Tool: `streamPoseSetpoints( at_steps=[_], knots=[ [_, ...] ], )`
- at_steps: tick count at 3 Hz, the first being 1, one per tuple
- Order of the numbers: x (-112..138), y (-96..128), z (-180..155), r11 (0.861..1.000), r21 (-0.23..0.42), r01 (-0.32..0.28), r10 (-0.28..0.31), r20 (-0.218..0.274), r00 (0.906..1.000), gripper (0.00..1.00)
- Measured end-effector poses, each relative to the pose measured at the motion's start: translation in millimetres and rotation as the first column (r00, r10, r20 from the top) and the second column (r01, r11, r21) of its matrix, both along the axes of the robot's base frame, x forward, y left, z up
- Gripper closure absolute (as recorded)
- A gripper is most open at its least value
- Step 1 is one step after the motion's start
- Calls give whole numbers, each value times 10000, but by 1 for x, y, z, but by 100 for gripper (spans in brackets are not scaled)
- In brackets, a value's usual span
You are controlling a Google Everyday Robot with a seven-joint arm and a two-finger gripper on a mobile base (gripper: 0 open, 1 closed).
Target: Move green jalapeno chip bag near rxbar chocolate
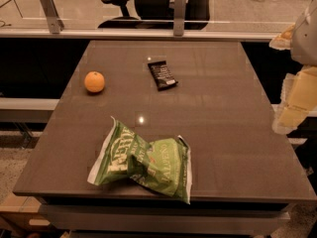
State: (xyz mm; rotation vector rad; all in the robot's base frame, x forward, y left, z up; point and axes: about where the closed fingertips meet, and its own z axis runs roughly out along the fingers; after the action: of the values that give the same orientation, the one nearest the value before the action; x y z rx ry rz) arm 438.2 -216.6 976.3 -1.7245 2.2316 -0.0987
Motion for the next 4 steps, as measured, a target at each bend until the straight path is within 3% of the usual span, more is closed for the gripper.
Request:
streamPoseSetpoints(
  at_steps=[2,3,4],
  knots=[
    [-13,7,-3,9990,447,-28,28,-14,10000,0],
    [-30,24,-9,9865,1548,-541,616,-440,9971,0],
    [-27,23,-9,9873,1521,-454,524,-426,9977,0]
  ],
)
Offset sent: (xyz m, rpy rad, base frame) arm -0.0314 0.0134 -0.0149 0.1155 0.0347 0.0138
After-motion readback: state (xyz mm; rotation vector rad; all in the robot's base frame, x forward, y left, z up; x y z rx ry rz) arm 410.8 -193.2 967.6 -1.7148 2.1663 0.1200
